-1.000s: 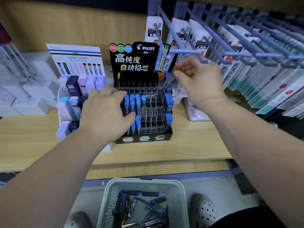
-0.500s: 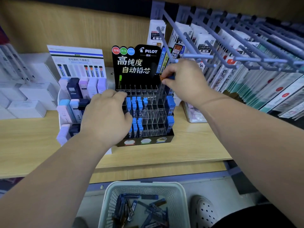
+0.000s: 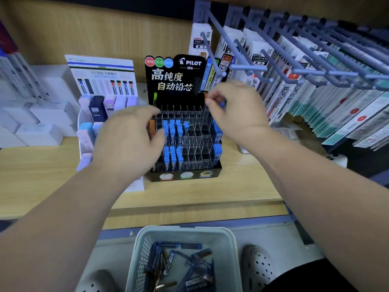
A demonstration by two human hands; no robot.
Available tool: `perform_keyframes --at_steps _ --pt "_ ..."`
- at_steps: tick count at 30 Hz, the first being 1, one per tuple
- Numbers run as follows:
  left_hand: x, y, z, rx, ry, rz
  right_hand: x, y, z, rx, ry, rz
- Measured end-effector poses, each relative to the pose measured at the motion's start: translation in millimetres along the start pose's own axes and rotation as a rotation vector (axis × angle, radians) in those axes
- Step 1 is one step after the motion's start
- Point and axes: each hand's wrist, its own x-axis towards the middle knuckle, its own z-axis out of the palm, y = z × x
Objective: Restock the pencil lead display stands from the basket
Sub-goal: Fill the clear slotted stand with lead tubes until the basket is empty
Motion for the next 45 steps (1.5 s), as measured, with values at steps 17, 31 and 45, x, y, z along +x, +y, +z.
perform_keyframes --at_steps 17,31,45 --pt "-202 -89 -5 -0.006 -0.740 -0.481 -269 29 119 0.187 -1.304 0.408" --pt "-288 -115 121 -0.157 -0.633 -0.783 -337 53 232 -0.105 -1.329 0.462" --pt "-290 -134 142 -0.271 -0.474 -0.817 -358 39 256 -0.184 -1.378 0.418"
